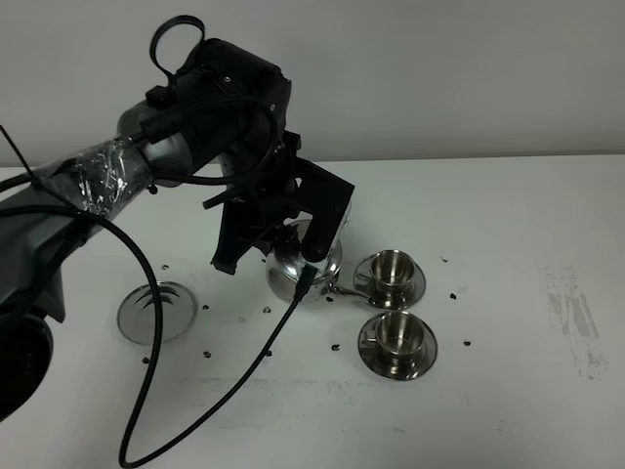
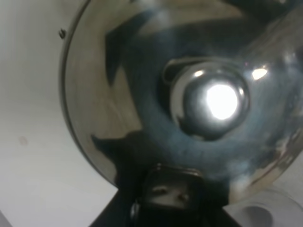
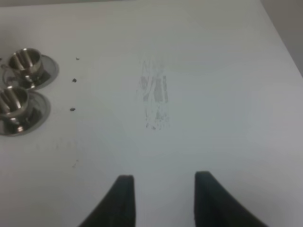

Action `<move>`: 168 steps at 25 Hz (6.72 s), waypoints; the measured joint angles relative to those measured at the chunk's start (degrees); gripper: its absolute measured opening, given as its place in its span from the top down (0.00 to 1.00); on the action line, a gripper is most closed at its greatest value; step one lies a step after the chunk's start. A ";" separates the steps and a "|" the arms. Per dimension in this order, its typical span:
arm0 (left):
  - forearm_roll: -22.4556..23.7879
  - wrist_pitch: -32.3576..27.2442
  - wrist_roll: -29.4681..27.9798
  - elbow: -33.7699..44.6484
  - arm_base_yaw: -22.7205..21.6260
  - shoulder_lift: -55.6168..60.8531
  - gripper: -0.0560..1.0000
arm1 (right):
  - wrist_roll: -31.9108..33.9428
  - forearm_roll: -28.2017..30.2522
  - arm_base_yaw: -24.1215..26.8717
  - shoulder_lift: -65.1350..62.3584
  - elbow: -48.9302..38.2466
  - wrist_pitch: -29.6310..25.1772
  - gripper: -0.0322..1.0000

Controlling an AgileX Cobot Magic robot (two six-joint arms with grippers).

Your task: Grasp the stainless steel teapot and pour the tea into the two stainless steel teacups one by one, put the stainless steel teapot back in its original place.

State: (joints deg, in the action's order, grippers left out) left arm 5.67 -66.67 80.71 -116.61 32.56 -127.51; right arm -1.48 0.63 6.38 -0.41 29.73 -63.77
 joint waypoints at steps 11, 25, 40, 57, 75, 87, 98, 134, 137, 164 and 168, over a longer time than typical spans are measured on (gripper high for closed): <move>5.82 3.24 0.36 0.00 2.54 -1.65 0.75 | 0.00 0.00 0.00 0.00 0.00 0.00 0.69; 10.18 4.44 2.08 -0.05 5.03 -1.83 0.75 | 0.00 0.00 0.00 0.00 0.00 0.00 0.69; 13.25 6.78 0.44 -0.05 6.23 -2.95 0.75 | -0.05 0.00 0.00 0.00 0.00 0.00 0.69; 16.18 9.53 -1.07 -0.05 6.94 -3.51 0.75 | -0.05 0.00 0.00 0.00 0.00 0.00 0.69; 18.27 9.98 -1.19 -0.05 8.73 -3.51 0.75 | -0.05 0.00 0.00 0.00 0.00 0.00 0.69; 19.07 10.04 -1.14 -0.05 8.85 -3.51 0.75 | -0.05 0.00 0.00 0.00 0.00 0.00 0.69; 19.07 8.59 -1.15 -0.05 9.07 -3.51 0.75 | -0.05 0.00 0.00 0.00 0.00 0.00 0.69; 22.96 12.37 1.87 -0.05 9.94 -3.51 0.75 | -0.05 0.00 0.00 0.00 0.00 0.00 0.69; 23.29 12.73 1.92 -0.05 9.99 -3.51 0.75 | -0.05 0.00 0.00 0.00 0.00 0.00 0.69; 18.92 11.09 -1.25 -0.05 8.65 -3.51 0.75 | -0.06 0.00 0.00 0.00 0.00 0.00 0.69; 18.08 10.51 -1.54 0.06 7.49 -3.51 0.75 | -0.06 0.00 0.00 0.00 0.00 0.00 0.69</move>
State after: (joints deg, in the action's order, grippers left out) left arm 23.76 -56.15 79.17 -116.55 40.05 -131.02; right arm -1.54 0.63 6.38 -0.41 29.73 -63.77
